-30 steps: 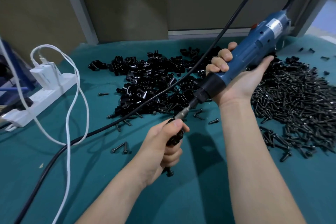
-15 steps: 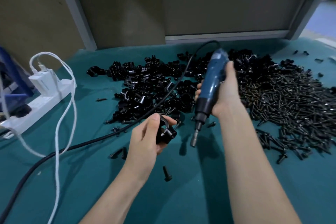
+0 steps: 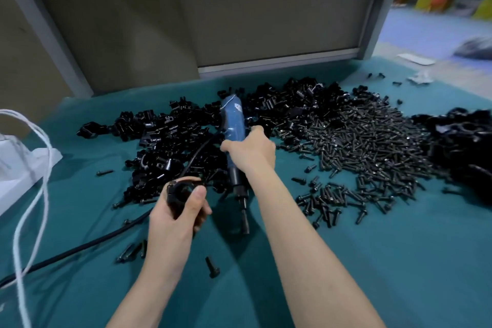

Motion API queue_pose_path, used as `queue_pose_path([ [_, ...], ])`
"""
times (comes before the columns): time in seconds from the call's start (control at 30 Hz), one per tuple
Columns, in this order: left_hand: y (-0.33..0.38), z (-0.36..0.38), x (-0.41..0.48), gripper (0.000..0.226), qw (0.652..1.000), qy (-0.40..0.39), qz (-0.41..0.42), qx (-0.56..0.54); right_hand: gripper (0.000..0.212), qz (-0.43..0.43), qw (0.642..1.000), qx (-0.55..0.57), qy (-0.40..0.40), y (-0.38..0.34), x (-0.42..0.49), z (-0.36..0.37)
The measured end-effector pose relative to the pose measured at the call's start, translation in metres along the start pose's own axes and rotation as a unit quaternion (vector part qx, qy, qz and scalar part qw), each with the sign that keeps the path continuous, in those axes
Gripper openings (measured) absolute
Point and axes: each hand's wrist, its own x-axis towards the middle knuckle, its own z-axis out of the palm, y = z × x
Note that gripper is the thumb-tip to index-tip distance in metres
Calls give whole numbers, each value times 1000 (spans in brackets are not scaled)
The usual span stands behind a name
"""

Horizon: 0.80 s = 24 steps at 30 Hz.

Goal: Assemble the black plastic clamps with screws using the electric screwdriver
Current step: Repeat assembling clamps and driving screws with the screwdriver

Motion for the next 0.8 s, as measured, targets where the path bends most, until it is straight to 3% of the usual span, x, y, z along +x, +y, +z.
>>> queue_pose_path([
  [0.23, -3, -2, -1, 10, 1000, -15, 22, 14, 56, -44, 997, -59, -10, 15, -3, -20],
  [0.37, -3, -1, -1, 17, 999, -28, 8, 25, 35, -84, 990, -95, -59, 28, 11, -59],
  [0.43, -4, -1, 0, 21, 999, -24, -1, 36, 14, -114, 987, -111, 12, 34, 24, -87],
  [0.5, -5, -2, 1, 29, 999, -18, -17, 25, 26, -120, 974, -167, 95, 42, 39, -111],
  [0.53, -6, -2, 1, 33, 999, -15, -27, 20, 32, -109, 967, -209, 97, 48, 46, -118],
  [0.67, -6, 0, 1, 42, 998, -12, -55, 14, 24, -143, 925, -351, 34, 66, 67, -124],
  [0.8, 1, 4, -3, 27, 997, -37, -50, 40, 14, -185, 896, -404, -1, 67, 81, -131],
])
